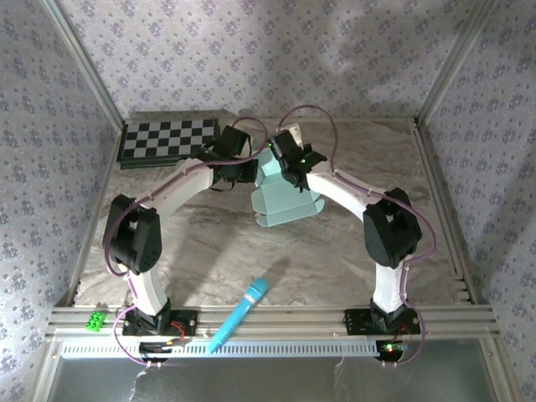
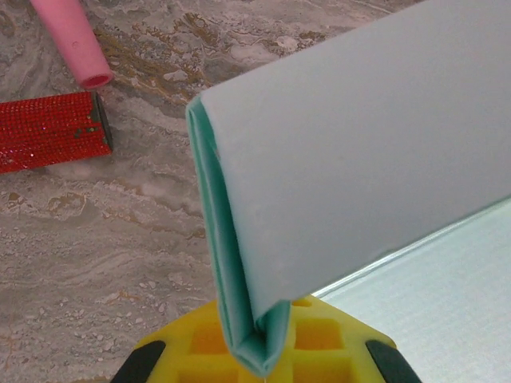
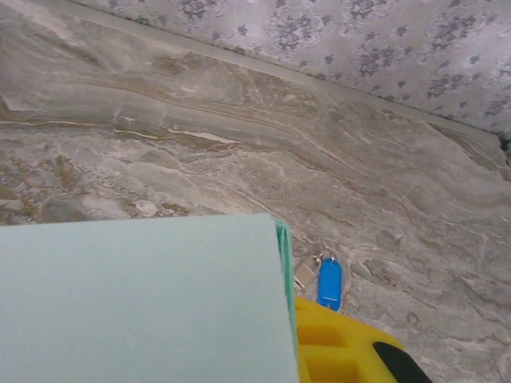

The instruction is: Fold the paper box

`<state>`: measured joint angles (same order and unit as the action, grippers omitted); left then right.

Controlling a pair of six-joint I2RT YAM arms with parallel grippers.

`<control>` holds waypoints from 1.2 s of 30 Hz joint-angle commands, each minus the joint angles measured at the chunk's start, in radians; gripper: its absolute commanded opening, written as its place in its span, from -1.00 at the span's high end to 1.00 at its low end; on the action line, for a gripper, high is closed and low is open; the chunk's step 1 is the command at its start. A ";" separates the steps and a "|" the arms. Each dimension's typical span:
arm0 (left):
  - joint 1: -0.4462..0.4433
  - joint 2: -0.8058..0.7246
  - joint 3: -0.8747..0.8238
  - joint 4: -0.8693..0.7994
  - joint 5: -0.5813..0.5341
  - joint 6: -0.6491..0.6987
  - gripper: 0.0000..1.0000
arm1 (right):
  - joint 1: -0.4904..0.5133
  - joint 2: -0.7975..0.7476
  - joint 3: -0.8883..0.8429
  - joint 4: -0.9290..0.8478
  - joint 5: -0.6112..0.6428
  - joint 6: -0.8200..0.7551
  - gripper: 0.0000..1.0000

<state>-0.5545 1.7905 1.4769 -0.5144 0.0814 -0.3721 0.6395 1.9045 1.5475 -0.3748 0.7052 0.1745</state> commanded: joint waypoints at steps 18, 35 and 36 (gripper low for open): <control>0.006 0.020 0.066 -0.081 0.023 -0.126 1.00 | -0.007 0.047 0.006 -0.021 0.032 -0.066 0.54; 0.015 0.046 0.071 -0.085 0.034 -0.203 1.00 | 0.005 -0.014 -0.017 -0.059 -0.111 -0.040 -0.05; 0.015 0.046 0.070 -0.086 0.031 -0.200 1.00 | 0.001 -0.021 -0.019 -0.061 -0.139 -0.038 -0.05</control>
<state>-0.5442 1.8374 1.5120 -0.5808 0.1120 -0.5606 0.6487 1.9308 1.5406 -0.3985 0.6285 0.1265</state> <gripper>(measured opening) 0.044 0.525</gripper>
